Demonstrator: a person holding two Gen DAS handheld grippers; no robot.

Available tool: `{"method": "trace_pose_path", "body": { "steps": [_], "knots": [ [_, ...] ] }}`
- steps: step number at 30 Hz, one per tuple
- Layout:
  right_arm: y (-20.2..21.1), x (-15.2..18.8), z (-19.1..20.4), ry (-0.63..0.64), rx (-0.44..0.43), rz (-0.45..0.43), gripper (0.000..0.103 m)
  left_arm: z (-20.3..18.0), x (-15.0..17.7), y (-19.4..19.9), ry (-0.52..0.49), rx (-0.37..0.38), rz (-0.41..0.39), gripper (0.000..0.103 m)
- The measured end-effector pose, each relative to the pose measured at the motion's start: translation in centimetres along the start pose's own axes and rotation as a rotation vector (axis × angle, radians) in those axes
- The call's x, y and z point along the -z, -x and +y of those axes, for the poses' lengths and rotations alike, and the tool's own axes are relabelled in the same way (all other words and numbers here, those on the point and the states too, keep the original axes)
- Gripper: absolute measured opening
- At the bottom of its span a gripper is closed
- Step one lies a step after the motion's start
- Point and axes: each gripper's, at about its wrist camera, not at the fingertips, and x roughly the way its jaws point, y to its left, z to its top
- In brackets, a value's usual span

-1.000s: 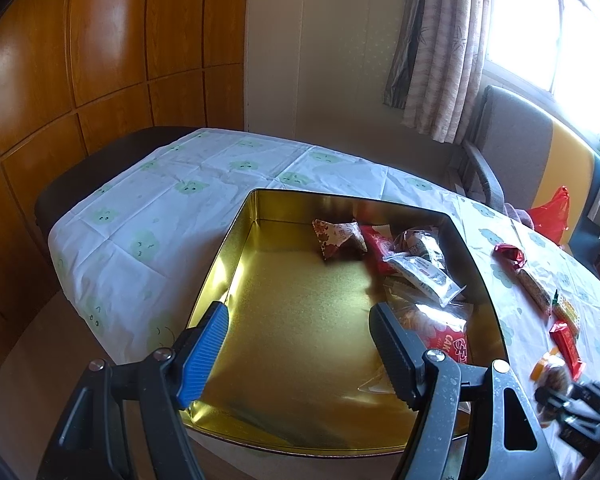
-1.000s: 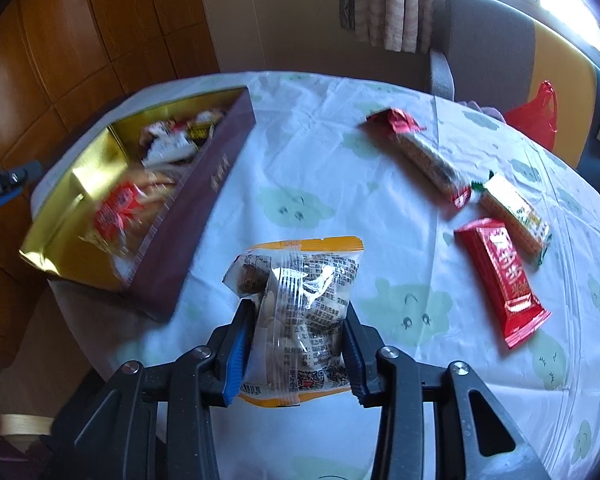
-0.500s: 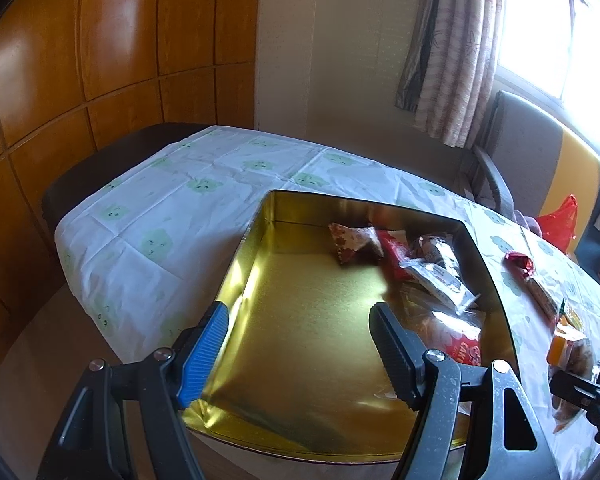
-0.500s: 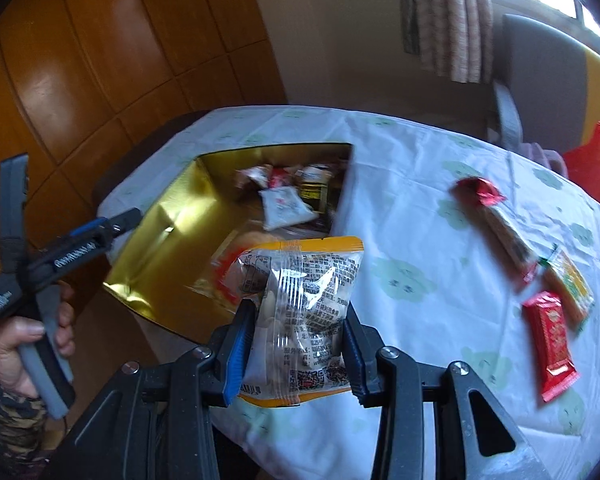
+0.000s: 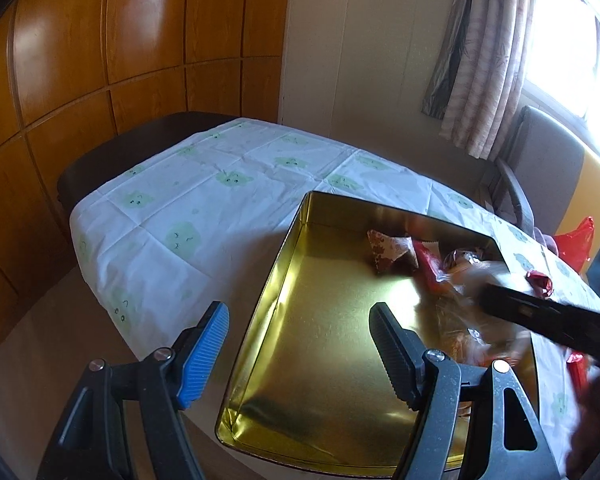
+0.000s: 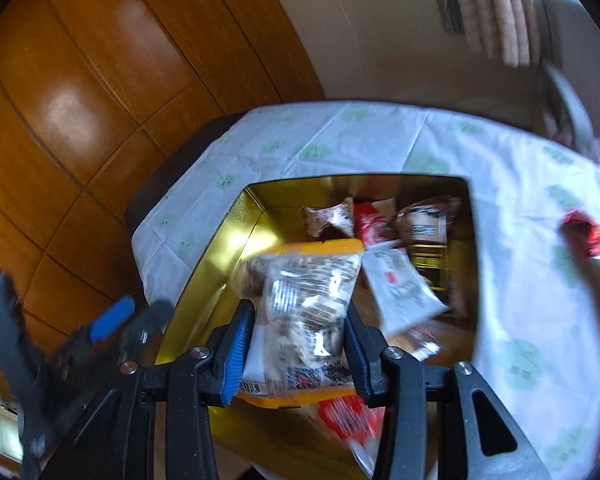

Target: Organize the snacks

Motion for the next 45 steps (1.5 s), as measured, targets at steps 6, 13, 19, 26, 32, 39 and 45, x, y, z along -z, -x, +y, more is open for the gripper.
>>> {"method": "trace_pose_path", "body": {
  "steps": [6, 13, 19, 26, 32, 39, 45],
  "knots": [
    [-1.1, 0.3, -1.1, -0.014, 0.048, 0.013, 0.045, -0.2, 0.4, -0.8, -0.006, 0.003, 0.024, 0.073],
    [1.3, 2.2, -0.9, 0.042, 0.072, -0.045, 0.045, -1.2, 0.9, -0.7, -0.032, 0.017, 0.029, 0.073],
    [3.4, 3.6, -0.2, 0.079, 0.112, -0.088, 0.045, -2.3, 1.0, 0.2, -0.061, 0.041, 0.011, 0.073],
    [5.5, 5.0, -0.5, 0.084, 0.168, -0.135, 0.045, -3.4, 1.0, 1.2, -0.097, 0.072, -0.006, 0.073],
    [7.7, 6.1, -1.9, 0.061, 0.204, -0.177, 0.045, -4.5, 1.4, 1.6, -0.126, 0.090, -0.006, 0.073],
    [10.2, 7.9, -5.6, -0.009, 0.266, -0.202, 0.045, -5.6, 1.9, 1.7, -0.161, 0.113, 0.006, 0.073],
    [13.0, 11.3, -11.6, -0.138, 0.345, -0.194, 0.045, -6.5, 2.2, 2.1, -0.187, 0.138, 0.005, 0.073]
  ]
}}
